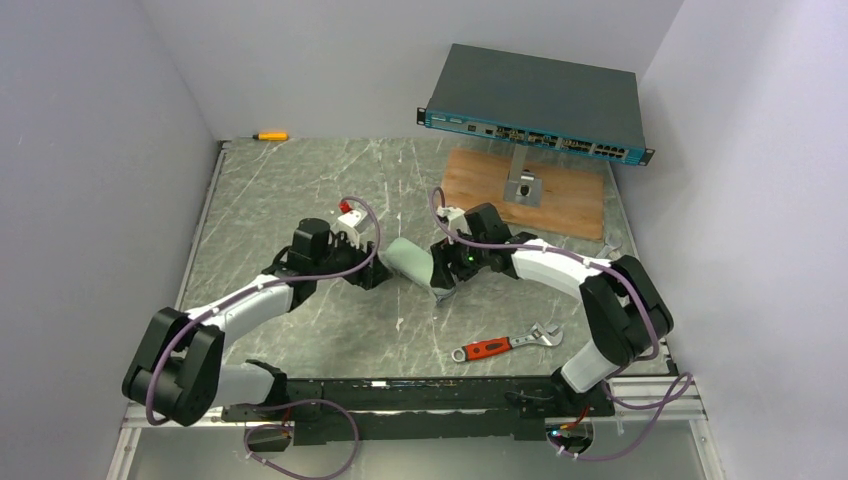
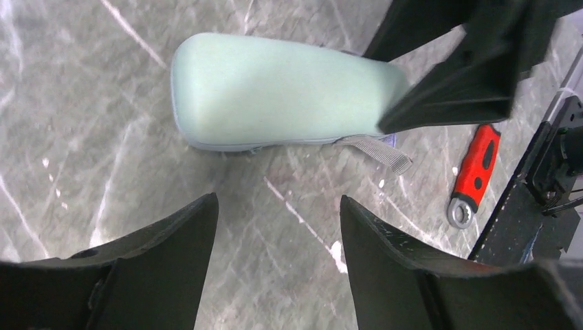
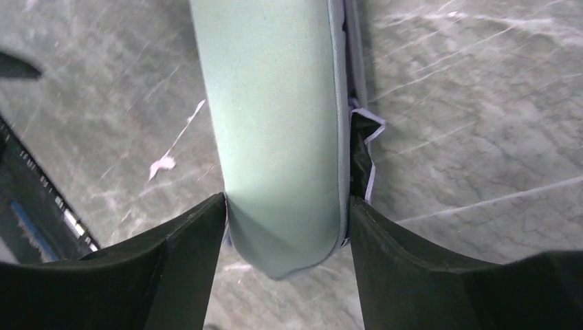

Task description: Open the umbrella

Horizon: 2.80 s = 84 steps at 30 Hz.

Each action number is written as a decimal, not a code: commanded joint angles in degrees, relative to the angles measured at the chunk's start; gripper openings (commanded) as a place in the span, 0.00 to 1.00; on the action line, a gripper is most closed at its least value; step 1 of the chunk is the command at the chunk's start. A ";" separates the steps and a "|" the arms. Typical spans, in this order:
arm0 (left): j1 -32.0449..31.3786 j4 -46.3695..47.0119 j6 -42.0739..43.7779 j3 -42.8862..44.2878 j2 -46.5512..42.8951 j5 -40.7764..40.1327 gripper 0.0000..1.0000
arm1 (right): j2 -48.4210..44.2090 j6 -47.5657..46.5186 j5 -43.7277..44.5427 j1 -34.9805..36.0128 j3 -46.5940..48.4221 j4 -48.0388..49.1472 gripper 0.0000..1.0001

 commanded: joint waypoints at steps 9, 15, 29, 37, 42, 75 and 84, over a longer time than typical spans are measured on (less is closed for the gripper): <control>4.38 -5.44 -0.57 4.40 3.95 2.95 0.68 | -2.02 -10.47 -18.44 -0.39 8.09 -9.45 0.51; 5.92 -5.02 -1.03 7.49 0.77 6.72 0.68 | -1.84 -11.77 -23.20 -0.27 8.63 -8.64 0.34; 3.92 -4.56 -4.15 12.27 6.71 4.82 0.69 | 0.02 -16.40 -25.95 5.00 8.58 -11.06 0.28; 3.82 -3.79 -1.17 15.16 9.56 1.44 0.68 | -5.10 -19.67 -23.11 4.88 10.78 -12.56 0.28; 2.79 -6.98 2.50 20.53 14.69 -0.61 0.67 | -7.68 -17.33 -19.69 3.55 11.14 -11.11 0.27; 1.16 -18.65 7.24 7.23 6.22 2.36 0.42 | 5.11 -17.37 4.34 7.78 13.80 -7.19 0.66; 4.33 -18.52 4.74 6.81 5.37 3.42 0.43 | 8.58 -20.71 9.47 10.46 10.67 -4.60 0.66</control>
